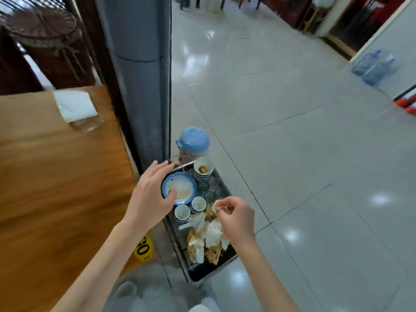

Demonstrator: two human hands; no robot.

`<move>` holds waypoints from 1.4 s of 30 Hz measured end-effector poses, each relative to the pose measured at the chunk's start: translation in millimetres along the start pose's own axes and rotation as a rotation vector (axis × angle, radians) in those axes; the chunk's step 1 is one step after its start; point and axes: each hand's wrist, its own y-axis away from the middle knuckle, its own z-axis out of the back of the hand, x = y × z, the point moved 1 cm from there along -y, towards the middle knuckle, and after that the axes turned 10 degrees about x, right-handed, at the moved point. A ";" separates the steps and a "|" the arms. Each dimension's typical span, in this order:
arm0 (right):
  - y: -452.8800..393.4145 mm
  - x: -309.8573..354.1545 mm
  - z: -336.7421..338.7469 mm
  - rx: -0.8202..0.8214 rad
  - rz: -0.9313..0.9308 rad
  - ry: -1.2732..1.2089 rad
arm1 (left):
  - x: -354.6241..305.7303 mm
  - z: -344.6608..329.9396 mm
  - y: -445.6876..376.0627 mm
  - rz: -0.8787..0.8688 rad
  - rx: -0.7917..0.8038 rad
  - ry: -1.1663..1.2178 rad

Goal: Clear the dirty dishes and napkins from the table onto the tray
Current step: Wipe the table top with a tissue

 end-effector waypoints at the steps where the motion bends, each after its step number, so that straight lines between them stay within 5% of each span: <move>1: -6.2 -13.2 2.9 0.043 -0.007 0.020 | -2.1 -10.1 1.5 0.040 -0.016 0.004; 14: -47.1 -88.2 20.9 0.351 0.032 0.149 | -16.6 -72.9 30.0 0.334 -0.102 -0.066; 32: -73.3 -96.0 31.3 0.353 0.086 0.161 | -18.3 -85.4 38.8 0.407 -0.165 -0.123; 42: -79.8 -44.9 4.7 0.442 0.188 0.142 | -8.3 -48.2 61.3 0.509 -0.257 -0.111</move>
